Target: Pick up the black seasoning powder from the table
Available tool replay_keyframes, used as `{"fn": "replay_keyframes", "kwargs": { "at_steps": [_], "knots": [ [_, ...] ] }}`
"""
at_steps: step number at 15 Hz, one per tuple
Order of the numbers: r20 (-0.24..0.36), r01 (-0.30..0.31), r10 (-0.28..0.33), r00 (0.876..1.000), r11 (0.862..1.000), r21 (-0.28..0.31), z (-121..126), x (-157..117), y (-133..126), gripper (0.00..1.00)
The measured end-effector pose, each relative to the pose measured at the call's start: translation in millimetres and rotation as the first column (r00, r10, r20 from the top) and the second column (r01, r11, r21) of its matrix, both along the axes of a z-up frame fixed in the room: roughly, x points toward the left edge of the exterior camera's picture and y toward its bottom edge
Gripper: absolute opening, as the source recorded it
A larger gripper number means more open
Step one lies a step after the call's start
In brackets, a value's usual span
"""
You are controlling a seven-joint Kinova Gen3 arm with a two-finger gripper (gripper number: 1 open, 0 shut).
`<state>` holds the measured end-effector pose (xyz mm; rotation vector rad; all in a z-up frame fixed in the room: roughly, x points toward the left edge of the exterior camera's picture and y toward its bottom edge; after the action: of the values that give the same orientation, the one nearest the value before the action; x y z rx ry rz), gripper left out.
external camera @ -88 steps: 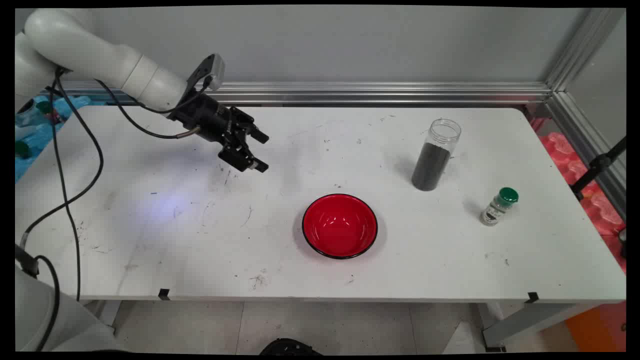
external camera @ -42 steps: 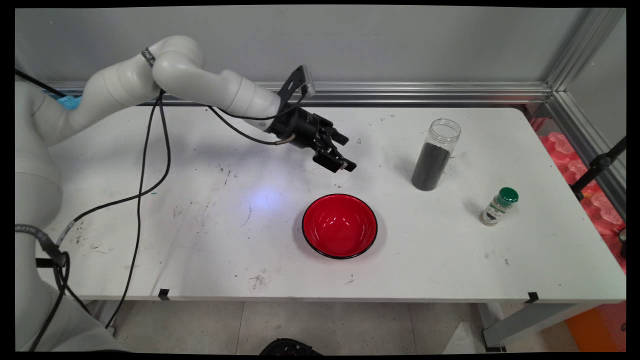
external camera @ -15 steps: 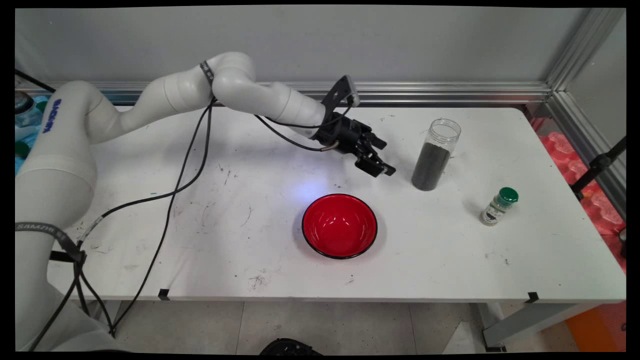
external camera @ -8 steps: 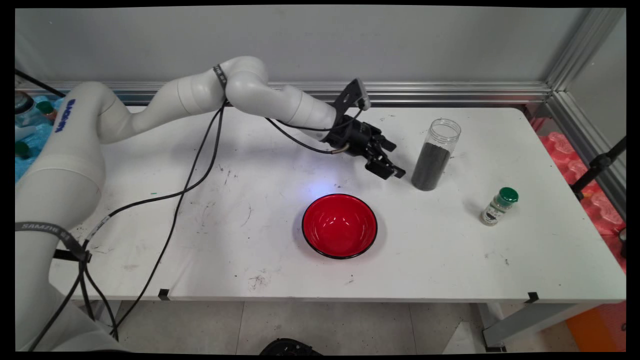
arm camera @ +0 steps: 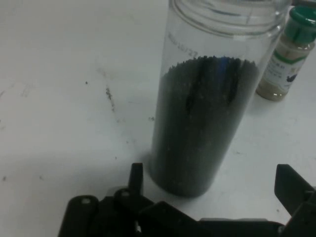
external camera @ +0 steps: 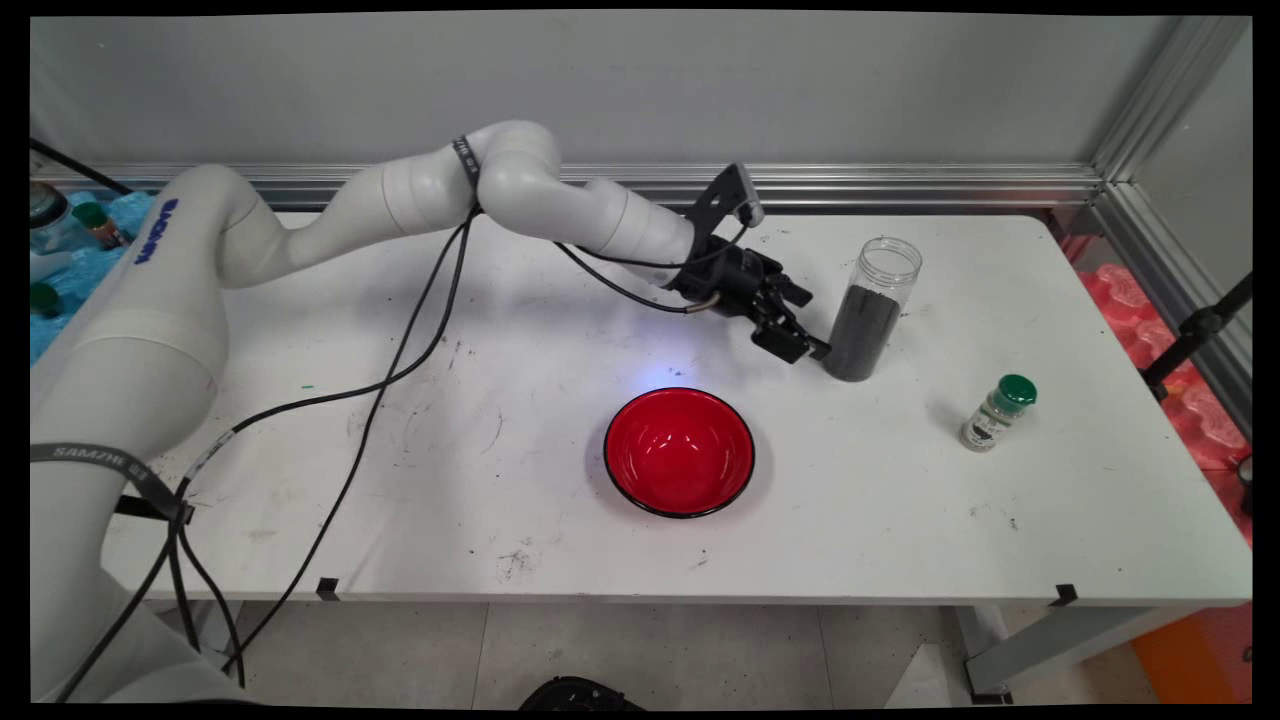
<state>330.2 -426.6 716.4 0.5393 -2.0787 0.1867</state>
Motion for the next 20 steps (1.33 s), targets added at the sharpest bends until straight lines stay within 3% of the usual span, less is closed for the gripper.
{"fn": "replay_keyframes", "kwargs": {
  "at_steps": [20],
  "knots": [
    [-0.028, -0.009, 0.009, 1.000, 1.000, -0.006, -12, -41, -22, 1.00]
  ]
}}
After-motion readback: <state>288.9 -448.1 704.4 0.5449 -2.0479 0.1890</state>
